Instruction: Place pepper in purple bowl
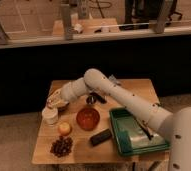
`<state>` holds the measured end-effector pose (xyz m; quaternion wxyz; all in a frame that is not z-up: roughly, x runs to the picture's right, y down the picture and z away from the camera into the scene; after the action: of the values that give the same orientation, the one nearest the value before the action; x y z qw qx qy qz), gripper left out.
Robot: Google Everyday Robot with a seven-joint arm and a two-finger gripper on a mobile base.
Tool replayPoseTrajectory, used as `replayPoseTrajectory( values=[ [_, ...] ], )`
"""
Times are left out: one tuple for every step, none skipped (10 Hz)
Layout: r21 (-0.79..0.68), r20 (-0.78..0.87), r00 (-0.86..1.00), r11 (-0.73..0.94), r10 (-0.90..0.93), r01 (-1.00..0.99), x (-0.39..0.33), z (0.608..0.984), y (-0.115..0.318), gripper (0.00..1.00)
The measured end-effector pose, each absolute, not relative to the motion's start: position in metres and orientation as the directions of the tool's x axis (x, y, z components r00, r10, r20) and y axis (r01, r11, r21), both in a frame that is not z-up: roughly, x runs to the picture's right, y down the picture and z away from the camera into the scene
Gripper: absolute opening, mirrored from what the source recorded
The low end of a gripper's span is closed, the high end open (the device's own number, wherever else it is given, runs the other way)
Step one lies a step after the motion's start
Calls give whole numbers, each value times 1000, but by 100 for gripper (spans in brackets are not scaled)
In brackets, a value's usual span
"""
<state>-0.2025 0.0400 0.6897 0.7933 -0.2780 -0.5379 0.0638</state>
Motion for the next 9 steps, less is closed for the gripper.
replayPoseTrajectory(
  values=[
    [-494, 826, 403, 851, 395, 179, -193, 680, 20, 0],
    [-485, 830, 395, 860, 395, 159, -184, 676, 2, 0],
    [-484, 830, 389, 863, 399, 148, -180, 676, -10, 0],
    [-481, 831, 387, 865, 399, 141, -181, 675, -18, 0],
    [-485, 828, 387, 864, 405, 135, -184, 677, -21, 0],
    [-493, 826, 380, 861, 417, 126, -184, 683, -21, 0],
    [-489, 831, 370, 863, 416, 129, -190, 693, -16, 0],
    [-486, 835, 364, 864, 413, 134, -196, 706, -9, 1],
    [-484, 838, 361, 863, 409, 144, -204, 719, -1, 6]
  ],
)
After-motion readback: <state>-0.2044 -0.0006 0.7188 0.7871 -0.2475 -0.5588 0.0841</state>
